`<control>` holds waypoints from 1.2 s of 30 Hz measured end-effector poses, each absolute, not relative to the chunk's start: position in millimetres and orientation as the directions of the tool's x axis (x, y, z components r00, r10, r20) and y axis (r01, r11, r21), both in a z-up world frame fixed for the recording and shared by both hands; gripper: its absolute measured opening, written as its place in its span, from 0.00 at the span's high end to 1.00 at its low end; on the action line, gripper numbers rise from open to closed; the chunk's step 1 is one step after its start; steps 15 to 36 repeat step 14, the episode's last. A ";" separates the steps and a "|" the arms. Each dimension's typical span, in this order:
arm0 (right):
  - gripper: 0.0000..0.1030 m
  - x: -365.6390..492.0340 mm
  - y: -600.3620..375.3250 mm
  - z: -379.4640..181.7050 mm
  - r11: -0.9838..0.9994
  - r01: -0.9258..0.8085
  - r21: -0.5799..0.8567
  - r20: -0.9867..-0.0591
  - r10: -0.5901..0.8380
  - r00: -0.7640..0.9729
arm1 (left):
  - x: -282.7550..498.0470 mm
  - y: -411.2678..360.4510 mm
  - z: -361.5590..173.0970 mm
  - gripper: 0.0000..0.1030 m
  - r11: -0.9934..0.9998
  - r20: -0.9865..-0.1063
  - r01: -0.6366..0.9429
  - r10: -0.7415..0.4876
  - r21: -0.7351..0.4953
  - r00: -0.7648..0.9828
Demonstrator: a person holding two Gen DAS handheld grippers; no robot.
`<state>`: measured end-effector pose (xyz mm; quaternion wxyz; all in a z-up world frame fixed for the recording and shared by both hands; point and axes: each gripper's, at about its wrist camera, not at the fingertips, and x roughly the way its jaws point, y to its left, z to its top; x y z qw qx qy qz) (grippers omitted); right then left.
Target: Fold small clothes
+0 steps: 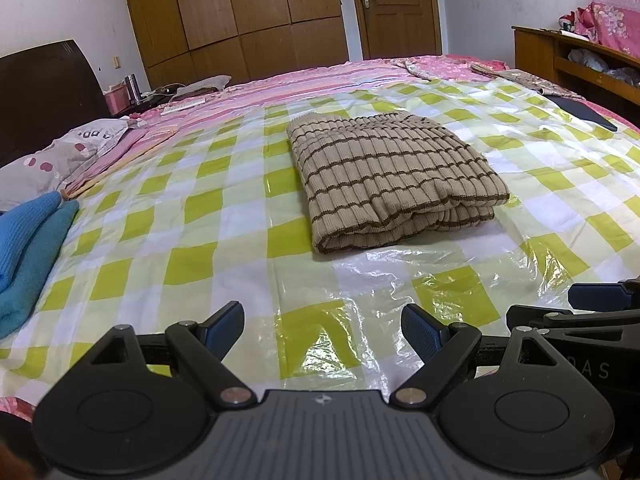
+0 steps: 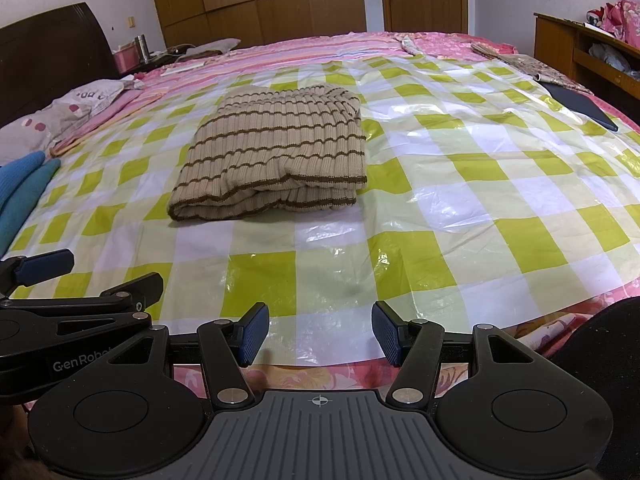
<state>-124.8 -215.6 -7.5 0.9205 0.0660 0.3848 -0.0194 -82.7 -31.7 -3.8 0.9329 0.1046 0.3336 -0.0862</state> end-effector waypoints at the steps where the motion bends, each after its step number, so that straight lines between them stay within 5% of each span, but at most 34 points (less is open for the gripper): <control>1: 0.44 -124.8 -215.5 -7.5 0.991 0.086 0.107 -0.711 0.015 0.703 | -82.5 -31.7 -3.7 0.12 0.963 -0.641 0.231 -0.091 0.137 0.762; 36: 0.44 -124.6 -215.5 -7.7 0.991 0.086 0.107 -0.711 0.015 0.703 | -80.7 -31.0 -4.1 0.12 0.964 -0.645 0.230 -0.089 0.137 0.759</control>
